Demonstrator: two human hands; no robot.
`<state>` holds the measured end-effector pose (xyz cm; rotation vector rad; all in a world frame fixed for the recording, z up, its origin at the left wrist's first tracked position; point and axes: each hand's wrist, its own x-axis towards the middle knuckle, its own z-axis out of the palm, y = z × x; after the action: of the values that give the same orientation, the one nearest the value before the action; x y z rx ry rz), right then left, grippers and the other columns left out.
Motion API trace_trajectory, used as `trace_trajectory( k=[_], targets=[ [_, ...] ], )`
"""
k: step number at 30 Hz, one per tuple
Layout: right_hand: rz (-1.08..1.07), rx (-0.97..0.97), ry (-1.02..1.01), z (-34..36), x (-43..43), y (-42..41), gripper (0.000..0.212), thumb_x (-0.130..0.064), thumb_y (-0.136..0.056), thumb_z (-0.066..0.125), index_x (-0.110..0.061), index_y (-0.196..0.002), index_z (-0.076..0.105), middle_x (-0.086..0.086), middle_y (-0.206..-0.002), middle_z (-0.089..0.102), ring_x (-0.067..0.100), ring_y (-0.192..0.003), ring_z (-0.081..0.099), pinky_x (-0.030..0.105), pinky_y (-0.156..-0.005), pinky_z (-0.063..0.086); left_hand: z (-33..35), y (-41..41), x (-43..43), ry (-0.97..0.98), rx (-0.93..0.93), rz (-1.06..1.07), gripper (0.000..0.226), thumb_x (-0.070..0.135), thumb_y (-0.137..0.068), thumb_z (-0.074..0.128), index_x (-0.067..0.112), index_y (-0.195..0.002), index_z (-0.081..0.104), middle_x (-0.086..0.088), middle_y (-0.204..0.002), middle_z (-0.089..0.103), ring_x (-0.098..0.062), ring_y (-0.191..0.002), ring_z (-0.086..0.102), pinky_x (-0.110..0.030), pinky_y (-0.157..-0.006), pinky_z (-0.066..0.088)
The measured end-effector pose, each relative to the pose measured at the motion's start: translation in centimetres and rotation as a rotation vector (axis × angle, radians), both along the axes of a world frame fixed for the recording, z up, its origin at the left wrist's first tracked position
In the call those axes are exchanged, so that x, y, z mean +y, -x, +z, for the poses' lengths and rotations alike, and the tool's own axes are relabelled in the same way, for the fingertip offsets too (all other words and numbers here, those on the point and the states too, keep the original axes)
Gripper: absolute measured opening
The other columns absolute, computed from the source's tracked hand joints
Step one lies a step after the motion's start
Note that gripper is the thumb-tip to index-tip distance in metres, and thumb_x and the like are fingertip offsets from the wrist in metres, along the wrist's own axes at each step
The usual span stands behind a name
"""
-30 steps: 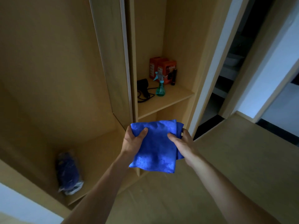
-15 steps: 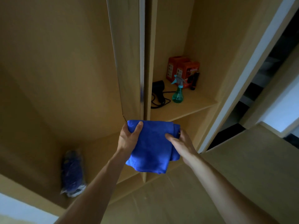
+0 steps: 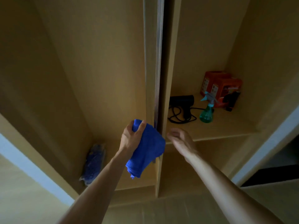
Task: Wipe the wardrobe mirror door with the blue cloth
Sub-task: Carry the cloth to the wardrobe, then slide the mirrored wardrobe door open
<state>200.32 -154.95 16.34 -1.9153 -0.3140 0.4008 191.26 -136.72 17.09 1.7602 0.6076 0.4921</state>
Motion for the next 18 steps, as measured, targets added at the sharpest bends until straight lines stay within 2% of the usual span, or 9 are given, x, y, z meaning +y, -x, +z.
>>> trace_trajectory(
  k=[3,5,6,8,10,13,16,18],
  targets=[
    [0.133,-0.113,0.022,1.5,-0.2,-1.4,0.038,-0.036,-0.098,0.06,-0.024,-0.134,0.056,-0.01,-0.118,0.061,0.002,-0.102,0.057,0.008,-0.068,0.039,1.1,-0.4,-1.6,-0.099,0.009,0.074,0.044,0.069,-0.096,0.047,0.029,-0.089,0.061,0.004,-0.084,0.068,-0.016,-0.083,0.066,-0.031,-0.069,0.049],
    [0.221,-0.181,0.035,2.6,-0.1,-2.0,0.038,-0.038,-0.099,0.058,-0.024,-0.135,0.055,-0.011,-0.12,0.061,-0.007,-0.097,0.055,0.006,-0.066,0.04,1.8,-0.8,-2.5,-0.184,0.01,0.116,0.032,0.063,-0.1,0.046,0.037,-0.102,0.063,0.012,-0.093,0.068,-0.01,-0.088,0.064,-0.025,-0.069,0.045],
    [0.262,-0.211,0.04,3.2,0.1,-2.3,0.04,-0.039,-0.099,0.057,-0.024,-0.136,0.054,-0.012,-0.123,0.061,-0.007,-0.097,0.055,0.005,-0.068,0.04,2.2,-0.9,-2.9,-0.226,0.015,0.13,0.026,0.056,-0.102,0.046,0.041,-0.114,0.063,0.016,-0.101,0.067,-0.008,-0.092,0.061,-0.023,-0.07,0.045],
    [0.33,-0.254,0.03,4.4,0.7,-2.9,0.044,-0.04,-0.1,0.055,-0.024,-0.141,0.05,-0.009,-0.133,0.06,0.001,-0.109,0.055,0.008,-0.076,0.039,3.1,-1.4,-3.4,-0.296,0.03,0.142,0.029,0.042,-0.104,0.048,0.044,-0.132,0.057,0.013,-0.113,0.063,-0.01,-0.099,0.058,-0.028,-0.076,0.049],
    [0.371,-0.284,0.009,5.8,1.6,-3.4,0.048,-0.037,-0.102,0.053,-0.022,-0.147,0.044,-0.004,-0.141,0.056,0.003,-0.112,0.054,0.01,-0.078,0.038,4.4,-1.9,-3.8,-0.363,0.056,0.164,0.034,0.033,-0.104,0.049,0.043,-0.137,0.054,0.008,-0.112,0.063,-0.014,-0.097,0.059,-0.035,-0.078,0.053],
    [0.392,-0.349,0.009,7.5,2.5,-3.9,0.052,-0.036,-0.103,0.051,-0.023,-0.151,0.036,-0.004,-0.146,0.051,0.001,-0.104,0.051,0.007,-0.072,0.036,6.6,-3.0,-4.1,-0.399,0.053,0.205,0.032,0.035,-0.103,0.053,0.04,-0.134,0.058,0.007,-0.104,0.063,-0.01,-0.085,0.059,-0.033,-0.075,0.053],
    [0.387,-0.404,0.003,8.6,3.0,-4.6,0.053,-0.036,-0.104,0.05,-0.022,-0.153,0.034,-0.002,-0.148,0.05,0.014,-0.123,0.055,0.024,-0.094,0.045,8.1,-4.1,-4.2,-0.413,0.044,0.214,0.032,0.037,-0.101,0.057,0.039,-0.133,0.06,0.004,-0.109,0.067,-0.016,-0.095,0.064,-0.033,-0.077,0.055],
    [0.397,-0.423,-0.01,9.3,3.3,-5.2,0.051,-0.035,-0.105,0.048,-0.022,-0.152,0.035,-0.001,-0.148,0.051,0.019,-0.131,0.052,0.032,-0.104,0.045,8.7,-4.8,-4.3,-0.432,0.035,0.217,0.032,0.037,-0.101,0.058,0.037,-0.133,0.06,0.001,-0.115,0.069,-0.019,-0.1,0.065,-0.031,-0.077,0.053]
  ],
)
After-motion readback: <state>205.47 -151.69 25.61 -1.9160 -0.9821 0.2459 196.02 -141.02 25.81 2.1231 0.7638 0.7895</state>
